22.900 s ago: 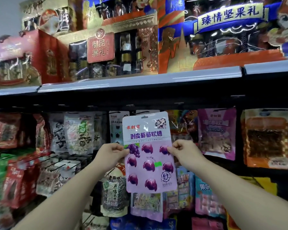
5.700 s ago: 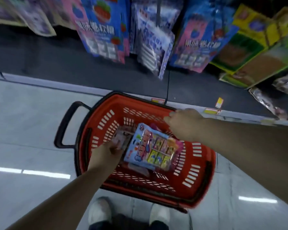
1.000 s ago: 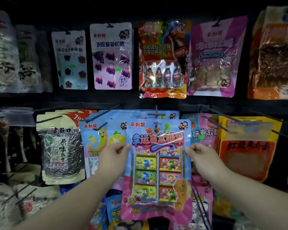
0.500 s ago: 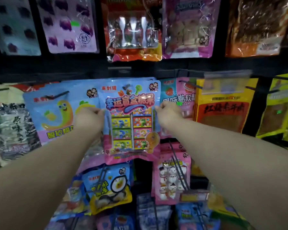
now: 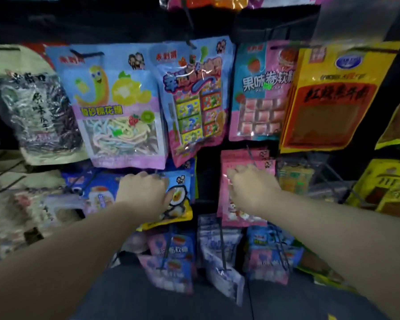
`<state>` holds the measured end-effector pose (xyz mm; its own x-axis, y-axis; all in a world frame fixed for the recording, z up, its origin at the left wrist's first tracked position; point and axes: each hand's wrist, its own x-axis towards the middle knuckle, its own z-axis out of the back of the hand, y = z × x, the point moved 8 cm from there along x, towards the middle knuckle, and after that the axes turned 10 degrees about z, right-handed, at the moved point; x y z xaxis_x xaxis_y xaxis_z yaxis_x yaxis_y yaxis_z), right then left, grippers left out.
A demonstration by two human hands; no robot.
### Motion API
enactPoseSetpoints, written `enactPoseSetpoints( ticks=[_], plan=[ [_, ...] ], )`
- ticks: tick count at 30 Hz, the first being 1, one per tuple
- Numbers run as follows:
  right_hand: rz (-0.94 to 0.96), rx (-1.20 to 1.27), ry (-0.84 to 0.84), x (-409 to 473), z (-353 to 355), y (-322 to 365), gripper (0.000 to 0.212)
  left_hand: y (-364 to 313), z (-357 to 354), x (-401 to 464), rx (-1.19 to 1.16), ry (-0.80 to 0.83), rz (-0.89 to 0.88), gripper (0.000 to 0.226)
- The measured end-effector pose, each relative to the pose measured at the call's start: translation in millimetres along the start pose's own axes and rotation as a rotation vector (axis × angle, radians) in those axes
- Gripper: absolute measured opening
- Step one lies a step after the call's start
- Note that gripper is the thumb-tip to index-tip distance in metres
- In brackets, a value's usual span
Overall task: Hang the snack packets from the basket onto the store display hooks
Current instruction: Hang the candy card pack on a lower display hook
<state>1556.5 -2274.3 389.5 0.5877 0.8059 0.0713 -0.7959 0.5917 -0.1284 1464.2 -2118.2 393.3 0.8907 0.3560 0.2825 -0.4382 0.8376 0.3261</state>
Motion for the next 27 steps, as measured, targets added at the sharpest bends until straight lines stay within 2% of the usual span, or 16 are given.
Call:
enactPoseSetpoints(
  ticks=[3, 7, 11, 14, 16, 18, 19, 23, 27],
  plan=[
    [0.015, -0.004, 0.03, -20.7, -22.3, 4.4, 0.031, 1.3, -13.9, -22.1, 0.002, 0.047, 0.036, 0.044],
    [0.147, -0.201, -0.077, -51.8, -42.9, 24.3, 0.031, -8.3, -18.8, -71.6, -0.088, -0.209, -0.062, 0.025],
    [0.207, -0.31, -0.173, -74.7, -63.0, 25.2, 0.025, -41.1, -54.1, -121.7, -0.092, -0.233, -0.249, 0.019],
    [0.249, -0.334, -0.069, -94.8, -97.2, 35.0, 0.036, -60.9, -88.8, -154.9, -0.176, -0.101, -0.265, 0.031],
    [0.298, -0.24, 0.083, -117.2, -138.5, 49.0, 0.04, -77.1, -116.1, -180.7, -0.196, 0.025, -0.261, 0.039],
    [0.317, -0.156, 0.146, -144.3, -181.3, 61.4, 0.04, -94.5, -141.6, -209.6, -0.199, 0.158, -0.231, 0.043],
    [0.343, -0.143, 0.162, -157.8, -202.3, 67.9, 0.041, -102.3, -155.6, -222.9, -0.216, 0.23, -0.208, 0.044],
    [0.323, -0.05, 0.426, -211.4, -294.1, 85.8, 0.043, -133.2, -211.6, -286.1, -0.315, 0.478, -0.108, 0.038],
    [0.385, -0.005, 0.483, -255.4, -369.9, 103.7, 0.04, -173.7, -275.6, -366.8, -0.29, 0.675, -0.065, 0.044]
  ],
)
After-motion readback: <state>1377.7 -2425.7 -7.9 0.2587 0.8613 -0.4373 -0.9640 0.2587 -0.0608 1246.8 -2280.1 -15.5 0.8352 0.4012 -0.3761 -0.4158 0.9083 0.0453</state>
